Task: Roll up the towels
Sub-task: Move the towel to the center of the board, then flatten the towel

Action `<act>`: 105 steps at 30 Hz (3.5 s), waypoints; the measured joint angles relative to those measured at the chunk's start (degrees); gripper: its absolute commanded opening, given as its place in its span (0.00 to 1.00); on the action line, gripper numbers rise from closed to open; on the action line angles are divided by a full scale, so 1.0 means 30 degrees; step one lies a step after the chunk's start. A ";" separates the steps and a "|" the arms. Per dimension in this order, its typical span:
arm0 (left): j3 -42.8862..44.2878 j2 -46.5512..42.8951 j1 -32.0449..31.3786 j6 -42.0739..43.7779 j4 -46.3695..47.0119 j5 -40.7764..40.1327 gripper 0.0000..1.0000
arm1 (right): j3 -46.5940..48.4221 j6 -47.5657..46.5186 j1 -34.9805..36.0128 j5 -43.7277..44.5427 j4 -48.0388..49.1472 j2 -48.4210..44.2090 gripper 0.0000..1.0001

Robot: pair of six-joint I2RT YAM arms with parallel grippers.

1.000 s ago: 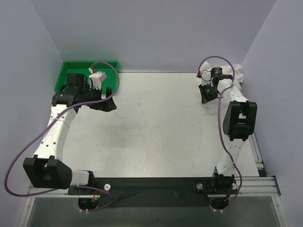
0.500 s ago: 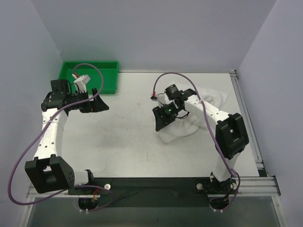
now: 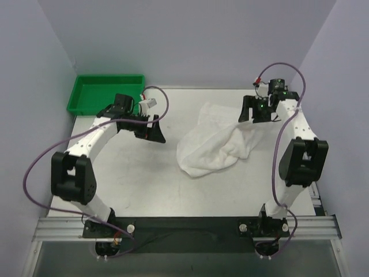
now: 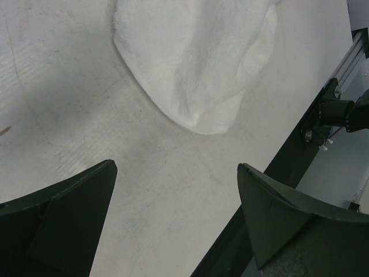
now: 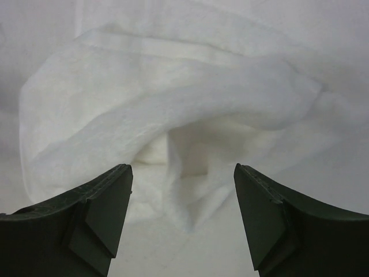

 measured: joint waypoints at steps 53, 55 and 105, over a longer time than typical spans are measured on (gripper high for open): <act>-0.1086 0.0561 -0.2477 0.0743 0.0153 -0.4874 0.87 | 0.1005 -0.1188 0.4459 -0.1588 0.0415 0.0991 0.71; -0.1049 0.1435 -0.2885 0.1013 0.0087 -0.6033 0.88 | 0.1282 -0.1574 0.3971 -0.0692 0.0211 0.2790 0.68; -0.0415 0.5129 0.2302 0.2688 0.0335 -0.6309 0.08 | 1.0644 -0.2943 0.0255 0.0670 -0.5442 0.8007 0.63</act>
